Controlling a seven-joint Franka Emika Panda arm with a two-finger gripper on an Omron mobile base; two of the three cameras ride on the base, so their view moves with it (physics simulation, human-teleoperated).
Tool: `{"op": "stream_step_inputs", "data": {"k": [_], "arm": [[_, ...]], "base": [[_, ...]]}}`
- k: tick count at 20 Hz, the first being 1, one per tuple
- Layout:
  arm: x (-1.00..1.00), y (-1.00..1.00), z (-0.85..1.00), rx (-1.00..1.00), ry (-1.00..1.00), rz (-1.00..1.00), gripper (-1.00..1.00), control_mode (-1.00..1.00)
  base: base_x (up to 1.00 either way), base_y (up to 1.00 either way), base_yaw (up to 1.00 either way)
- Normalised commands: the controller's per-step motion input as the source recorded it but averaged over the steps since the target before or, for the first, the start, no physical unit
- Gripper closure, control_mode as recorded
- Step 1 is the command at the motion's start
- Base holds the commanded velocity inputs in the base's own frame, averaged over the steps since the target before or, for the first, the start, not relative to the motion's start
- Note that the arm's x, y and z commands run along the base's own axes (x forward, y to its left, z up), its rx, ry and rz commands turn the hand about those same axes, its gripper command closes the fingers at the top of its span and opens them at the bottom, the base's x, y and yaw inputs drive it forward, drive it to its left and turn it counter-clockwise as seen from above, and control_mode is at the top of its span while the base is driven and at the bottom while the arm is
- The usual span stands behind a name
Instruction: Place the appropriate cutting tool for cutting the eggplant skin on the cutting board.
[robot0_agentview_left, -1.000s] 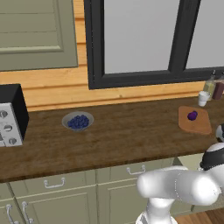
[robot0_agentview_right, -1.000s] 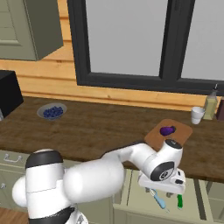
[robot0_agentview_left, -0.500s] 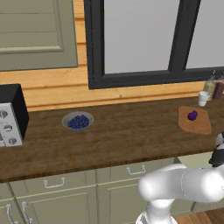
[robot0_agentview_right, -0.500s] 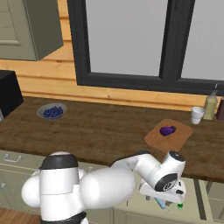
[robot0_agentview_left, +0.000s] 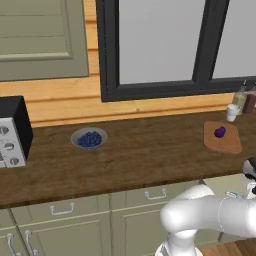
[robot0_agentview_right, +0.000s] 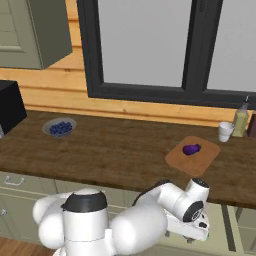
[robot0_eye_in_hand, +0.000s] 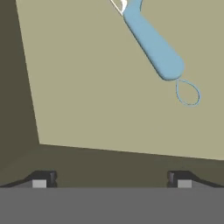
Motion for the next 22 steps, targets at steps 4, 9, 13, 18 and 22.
{"op": "stream_step_inputs", "data": {"k": [4,9,13,18,22], "arm": [[-0.25,0.0,-0.12,0.01,0.21,0.0,-1.0,-1.0],[-0.65,0.0,0.0,0.03,0.14,0.0,-1.0,-1.0],[-0.91,0.0,0.01,0.0,0.09,0.0,-1.0,-1.0],[-0.86,0.01,0.28,0.0,0.05,0.0,-1.0,-1.0],[-0.17,0.0,0.47,0.0,-0.01,0.0,-1.0,-1.0]], "base": [[0.0,0.0,0.0],[0.0,0.0,0.0],[0.0,0.0,0.0],[0.0,0.0,0.0],[0.0,0.0,0.0]]}}
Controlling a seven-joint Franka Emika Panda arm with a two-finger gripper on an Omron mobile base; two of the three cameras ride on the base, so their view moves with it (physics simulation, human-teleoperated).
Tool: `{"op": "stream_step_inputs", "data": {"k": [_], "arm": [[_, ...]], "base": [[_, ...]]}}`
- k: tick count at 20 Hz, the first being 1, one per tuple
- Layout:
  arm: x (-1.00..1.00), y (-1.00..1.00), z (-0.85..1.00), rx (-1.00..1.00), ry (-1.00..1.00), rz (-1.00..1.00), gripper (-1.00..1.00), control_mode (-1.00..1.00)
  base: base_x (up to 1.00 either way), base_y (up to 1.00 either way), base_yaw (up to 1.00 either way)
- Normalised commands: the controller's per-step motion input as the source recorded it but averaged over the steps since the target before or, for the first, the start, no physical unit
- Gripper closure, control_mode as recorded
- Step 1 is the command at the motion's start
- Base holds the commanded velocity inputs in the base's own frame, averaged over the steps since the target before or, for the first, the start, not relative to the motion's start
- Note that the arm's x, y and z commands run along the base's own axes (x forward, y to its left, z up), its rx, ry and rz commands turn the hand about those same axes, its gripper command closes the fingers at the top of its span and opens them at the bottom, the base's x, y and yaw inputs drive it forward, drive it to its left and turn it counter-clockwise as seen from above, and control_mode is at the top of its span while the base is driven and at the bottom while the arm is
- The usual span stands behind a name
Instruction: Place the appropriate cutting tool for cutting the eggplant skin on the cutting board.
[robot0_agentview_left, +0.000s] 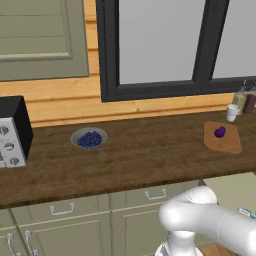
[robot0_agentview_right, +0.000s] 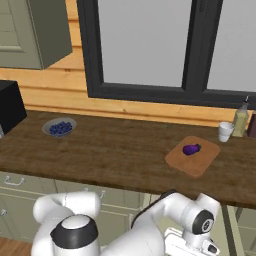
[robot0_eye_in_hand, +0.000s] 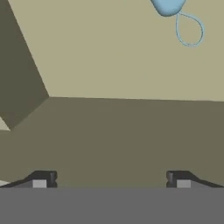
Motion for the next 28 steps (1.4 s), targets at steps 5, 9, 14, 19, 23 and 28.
{"op": "stream_step_inputs", "data": {"k": [5,9,14,19,23,28], "arm": [[0.42,0.0,0.17,0.0,-0.11,0.04,-1.0,-1.0],[0.51,0.0,0.0,0.0,-0.17,0.13,-1.0,-1.0],[0.42,0.0,0.0,0.0,-0.22,0.16,-1.0,-1.0],[0.15,0.0,-0.3,0.0,-0.12,0.17,-1.0,-1.0],[0.0,0.03,-0.39,0.0,-0.09,0.14,-1.0,-1.0],[0.2,0.0,-0.24,0.0,-0.07,0.1,-1.0,-1.0]], "base": [[0.0,0.0,0.0],[0.0,0.0,0.0],[0.0,0.0,0.0],[0.0,0.0,0.0],[0.0,0.0,0.0],[0.0,0.0,0.0]]}}
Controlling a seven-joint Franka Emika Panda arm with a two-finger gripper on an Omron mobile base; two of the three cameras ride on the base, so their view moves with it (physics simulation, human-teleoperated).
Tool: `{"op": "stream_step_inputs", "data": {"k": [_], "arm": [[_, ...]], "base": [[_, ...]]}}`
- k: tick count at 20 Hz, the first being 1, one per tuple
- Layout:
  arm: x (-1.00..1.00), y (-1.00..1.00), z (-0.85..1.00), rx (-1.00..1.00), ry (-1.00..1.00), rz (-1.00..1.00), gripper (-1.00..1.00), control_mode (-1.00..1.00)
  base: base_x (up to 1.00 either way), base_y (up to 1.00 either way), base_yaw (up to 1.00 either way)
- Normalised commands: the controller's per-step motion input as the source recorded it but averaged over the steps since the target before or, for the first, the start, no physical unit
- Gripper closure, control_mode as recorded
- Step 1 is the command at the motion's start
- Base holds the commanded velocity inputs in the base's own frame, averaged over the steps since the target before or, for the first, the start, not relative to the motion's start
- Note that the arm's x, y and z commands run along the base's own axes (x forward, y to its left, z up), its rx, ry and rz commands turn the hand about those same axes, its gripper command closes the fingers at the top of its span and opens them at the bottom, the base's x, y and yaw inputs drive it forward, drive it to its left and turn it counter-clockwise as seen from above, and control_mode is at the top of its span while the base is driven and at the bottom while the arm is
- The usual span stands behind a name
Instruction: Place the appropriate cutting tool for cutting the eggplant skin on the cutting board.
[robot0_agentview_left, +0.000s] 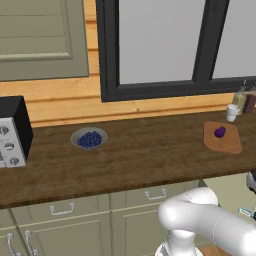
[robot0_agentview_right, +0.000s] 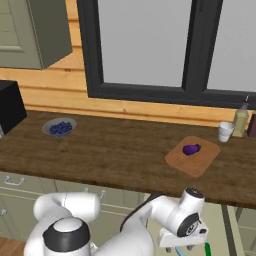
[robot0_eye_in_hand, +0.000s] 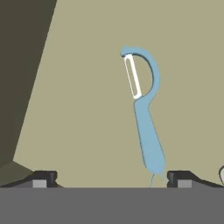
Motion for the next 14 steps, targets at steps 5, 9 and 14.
{"op": "stream_step_inputs", "data": {"k": [5,9,14], "arm": [[0.37,0.0,-0.27,0.0,-0.01,0.07,-1.0,-1.0],[0.11,0.0,-0.32,0.0,0.0,0.05,-1.0,-1.0],[0.14,0.0,-0.24,0.01,0.0,0.02,-1.0,-1.0]], "base": [[0.0,0.0,0.0],[0.0,0.0,0.0],[0.0,0.0,0.0]]}}
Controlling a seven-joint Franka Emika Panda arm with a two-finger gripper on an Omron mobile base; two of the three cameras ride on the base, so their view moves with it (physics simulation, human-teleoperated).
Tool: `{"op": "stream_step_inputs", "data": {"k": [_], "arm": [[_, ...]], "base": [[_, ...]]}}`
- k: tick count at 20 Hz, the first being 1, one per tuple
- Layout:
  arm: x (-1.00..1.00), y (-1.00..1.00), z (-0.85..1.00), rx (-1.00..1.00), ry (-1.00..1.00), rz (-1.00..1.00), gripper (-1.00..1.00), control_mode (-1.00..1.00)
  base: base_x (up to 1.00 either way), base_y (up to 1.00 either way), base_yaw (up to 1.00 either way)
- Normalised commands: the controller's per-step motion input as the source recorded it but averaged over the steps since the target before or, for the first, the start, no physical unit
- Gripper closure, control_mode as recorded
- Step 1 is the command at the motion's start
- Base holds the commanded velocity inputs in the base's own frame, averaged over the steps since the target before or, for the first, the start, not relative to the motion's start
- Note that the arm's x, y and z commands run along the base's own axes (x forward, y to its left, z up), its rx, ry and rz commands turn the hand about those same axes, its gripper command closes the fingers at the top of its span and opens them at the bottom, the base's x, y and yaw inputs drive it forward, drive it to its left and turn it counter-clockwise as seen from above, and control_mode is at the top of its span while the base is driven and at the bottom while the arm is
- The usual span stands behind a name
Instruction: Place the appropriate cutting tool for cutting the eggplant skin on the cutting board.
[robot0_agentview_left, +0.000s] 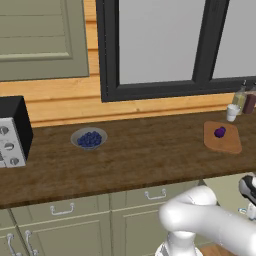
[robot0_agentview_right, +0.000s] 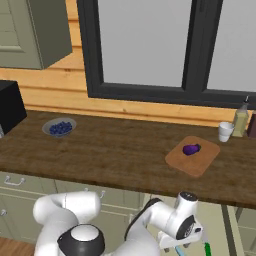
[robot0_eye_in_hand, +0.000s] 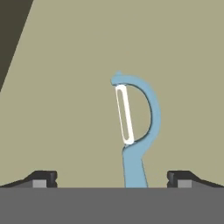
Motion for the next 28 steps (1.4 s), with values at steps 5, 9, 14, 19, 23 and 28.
{"op": "stream_step_inputs", "data": {"k": [5,9,14,19,23,28], "arm": [[0.12,-0.02,-0.23,0.05,0.0,0.02,-1.0,-1.0],[0.16,-0.02,-0.3,0.05,0.0,0.02,-1.0,-1.0],[0.23,-0.07,-0.29,0.06,0.0,0.01,-1.0,-1.0],[-0.01,0.1,-0.48,0.0,0.0,0.01,1.0,-1.0],[-0.08,0.34,-0.39,0.0,0.0,0.0,1.0,-1.0],[-0.25,0.24,-0.04,0.0,-0.05,0.0,1.0,-1.0]], "base": [[0.0,0.0,0.0],[0.0,0.0,0.0],[0.0,0.0,0.0],[0.0,0.0,0.0],[0.0,0.0,0.0],[0.0,0.0,0.0]]}}
